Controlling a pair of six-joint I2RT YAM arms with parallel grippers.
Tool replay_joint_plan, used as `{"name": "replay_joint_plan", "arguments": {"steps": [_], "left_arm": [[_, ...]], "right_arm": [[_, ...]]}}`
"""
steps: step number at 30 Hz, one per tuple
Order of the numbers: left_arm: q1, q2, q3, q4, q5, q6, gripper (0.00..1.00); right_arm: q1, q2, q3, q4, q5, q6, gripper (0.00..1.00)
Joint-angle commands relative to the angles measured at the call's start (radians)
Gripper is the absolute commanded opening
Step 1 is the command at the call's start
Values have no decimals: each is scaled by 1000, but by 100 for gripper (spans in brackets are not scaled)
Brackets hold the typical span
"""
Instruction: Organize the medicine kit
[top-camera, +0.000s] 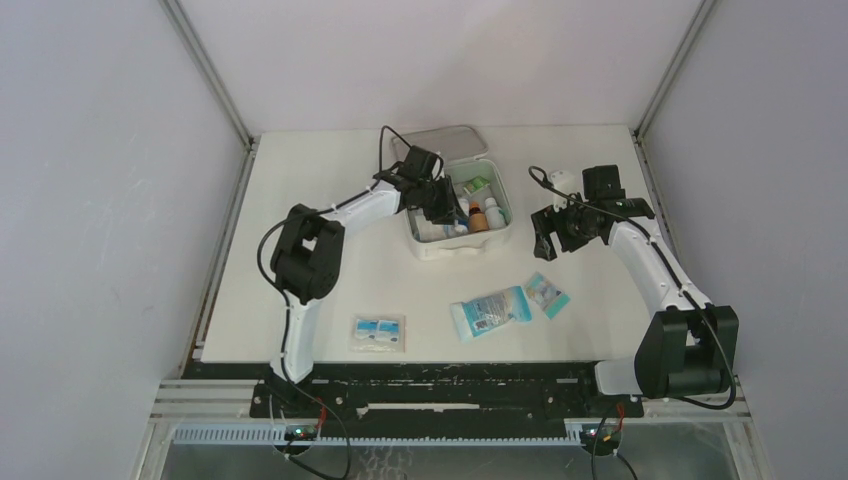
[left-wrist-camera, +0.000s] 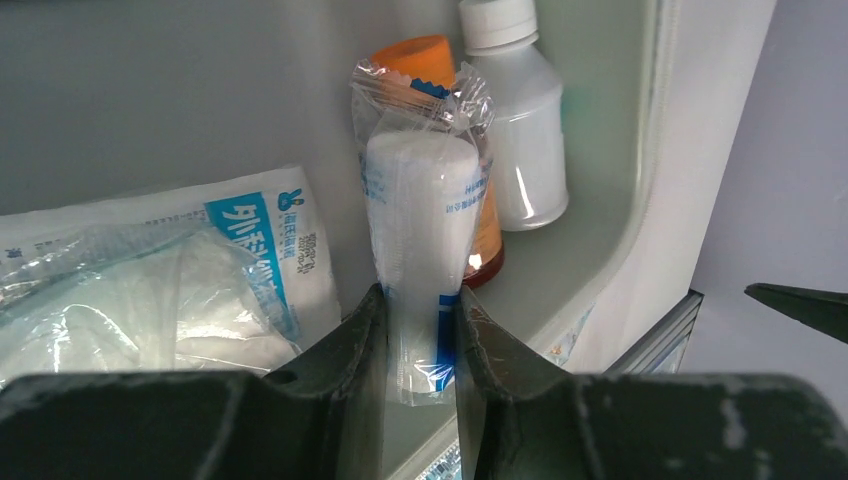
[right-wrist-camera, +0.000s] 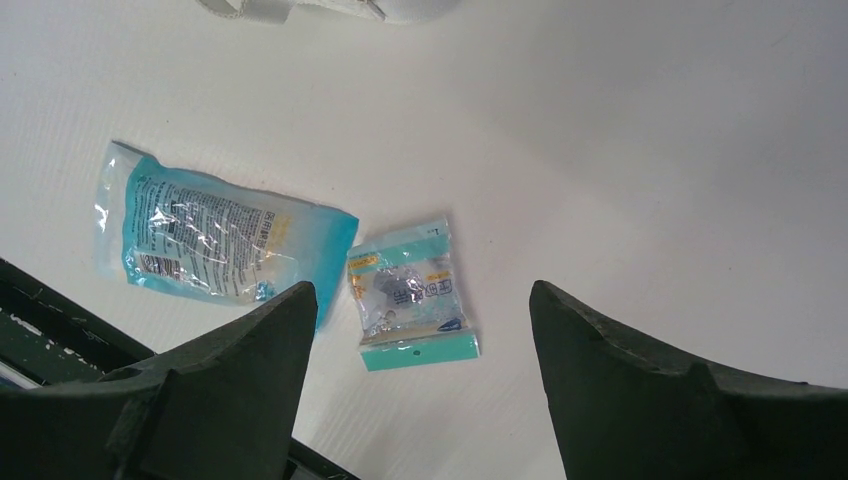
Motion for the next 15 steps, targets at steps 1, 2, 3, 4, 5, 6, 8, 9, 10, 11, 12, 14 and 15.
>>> {"name": "replay_joint_plan", "arguments": {"steps": [1,2,3,4,5,6,8,9,10,11,12,14,15], "left_arm": [[-6,0,-13,43,-16,-34,27],[-6,-1,-16,42,-19,-35,27],[-5,0,-18,43,-20,-36,27],[-5,0,-21,42,-23,-35,27],[-6,0,-24,42,-22,-39,28],[-6,1,-26,42,-22,-42,28],[-5,5,-30,42,-21,-46,30],[-5,9,-29,40,-20,-49,32],[-5,15,-26,33,-16,-52,32],[-5,21,-23,30,-12,-53,33],[-5,25,-22,29,-7,-57,35],[-5,32,-12,19,-3,-59,38],[-5,33,-10,17,-2,-59,40]], "right_arm": [[-9,-33,-2,23,-22,1,78],[-9,-33,-2,22,-23,1,78],[-9,-32,-2,23,-24,2,78],[-9,-33,-2,21,-25,1,78],[-10,-33,-2,21,-26,2,77],[-10,-33,-2,21,-26,3,77],[-10,-33,-2,20,-29,3,77],[-10,-33,-2,21,-29,4,77],[-9,-32,-2,20,-30,3,77],[-9,-31,-2,20,-30,3,77],[-10,-31,-2,19,-30,2,77],[-10,-31,-2,19,-32,1,77],[-11,-31,-2,18,-31,1,77]]}}
